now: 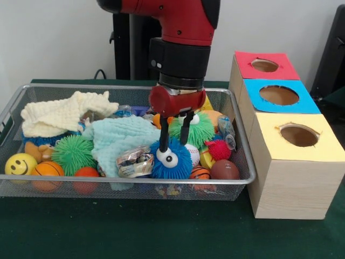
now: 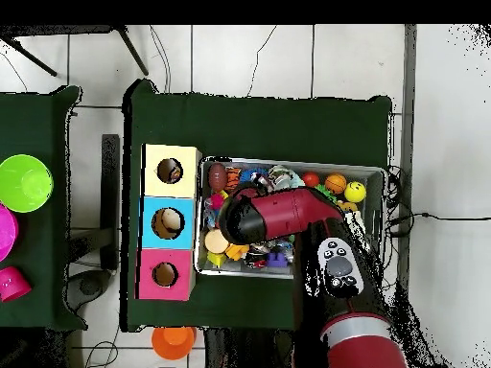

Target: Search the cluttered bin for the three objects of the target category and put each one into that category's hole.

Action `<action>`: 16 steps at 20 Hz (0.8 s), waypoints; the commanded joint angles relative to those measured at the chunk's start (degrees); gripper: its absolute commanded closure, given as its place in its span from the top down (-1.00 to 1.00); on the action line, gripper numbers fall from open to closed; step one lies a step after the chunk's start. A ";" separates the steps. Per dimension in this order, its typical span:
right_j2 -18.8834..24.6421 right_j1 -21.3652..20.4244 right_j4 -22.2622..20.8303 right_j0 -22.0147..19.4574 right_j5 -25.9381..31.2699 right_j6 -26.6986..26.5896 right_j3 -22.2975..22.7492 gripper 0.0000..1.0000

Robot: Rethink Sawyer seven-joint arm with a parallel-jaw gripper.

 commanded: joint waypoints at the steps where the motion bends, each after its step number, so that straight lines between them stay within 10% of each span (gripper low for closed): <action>1: -2.28 4.76 -5.54 0.43 -4.72 5.32 -3.85 1.00; 16: 8.32 11.83 -2.26 -5.73 -0.76 0.07 -0.38 1.00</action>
